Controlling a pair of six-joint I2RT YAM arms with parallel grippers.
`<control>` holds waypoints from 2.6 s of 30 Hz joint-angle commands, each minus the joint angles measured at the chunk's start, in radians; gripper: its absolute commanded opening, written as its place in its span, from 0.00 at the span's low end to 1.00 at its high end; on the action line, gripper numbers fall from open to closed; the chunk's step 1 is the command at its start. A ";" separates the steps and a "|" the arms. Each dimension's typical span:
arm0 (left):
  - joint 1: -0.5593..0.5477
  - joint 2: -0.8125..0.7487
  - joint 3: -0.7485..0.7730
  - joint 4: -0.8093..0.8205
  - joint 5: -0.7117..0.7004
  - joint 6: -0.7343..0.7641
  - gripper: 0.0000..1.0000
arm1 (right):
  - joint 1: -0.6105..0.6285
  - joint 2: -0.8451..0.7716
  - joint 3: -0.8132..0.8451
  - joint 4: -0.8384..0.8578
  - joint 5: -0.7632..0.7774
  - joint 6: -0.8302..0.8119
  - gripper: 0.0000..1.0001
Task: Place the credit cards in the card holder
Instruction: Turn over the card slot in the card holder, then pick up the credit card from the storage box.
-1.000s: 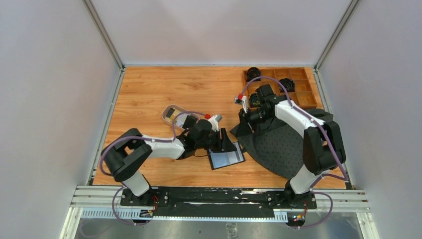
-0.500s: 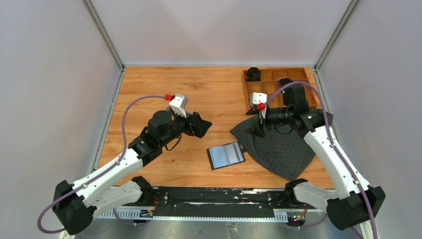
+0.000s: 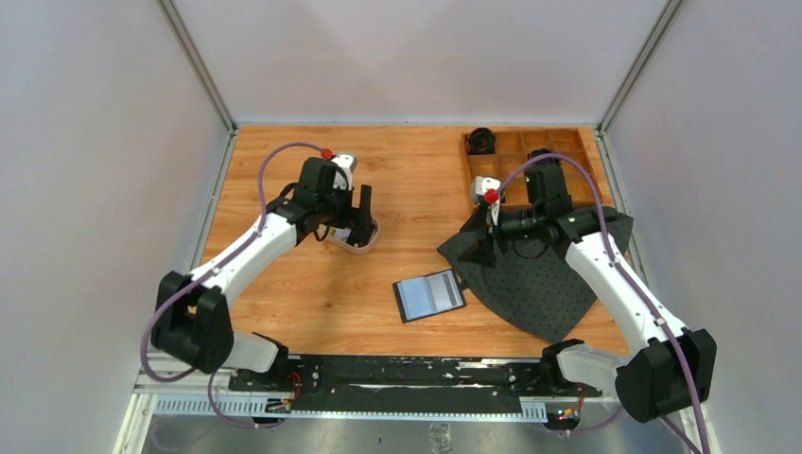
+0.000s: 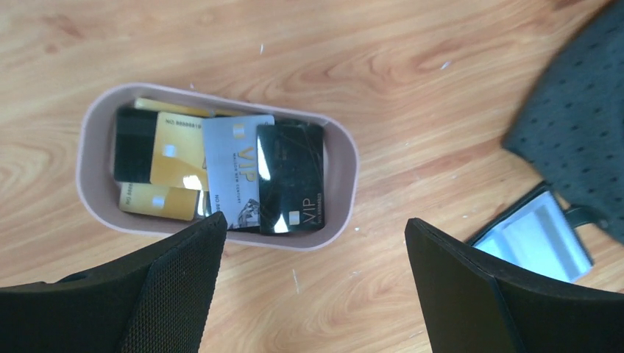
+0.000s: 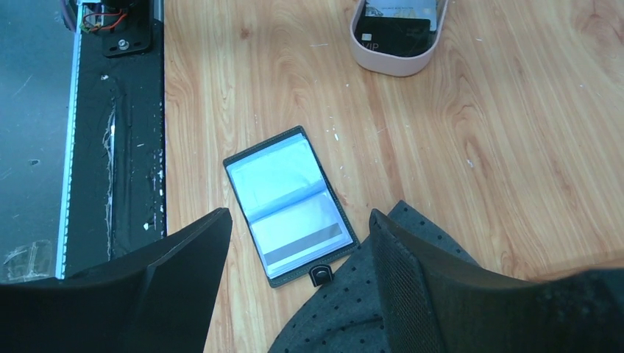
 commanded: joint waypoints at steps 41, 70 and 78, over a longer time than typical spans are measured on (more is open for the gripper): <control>0.121 0.488 0.218 -0.108 0.228 0.148 0.54 | -0.166 0.205 0.057 -0.090 0.005 -0.036 0.68; 0.127 0.419 0.140 0.003 0.435 0.073 0.21 | -0.166 0.202 0.058 -0.092 0.012 -0.041 0.68; 0.130 0.414 0.102 0.068 0.554 0.033 0.17 | -0.166 0.198 0.056 -0.092 0.018 -0.042 0.68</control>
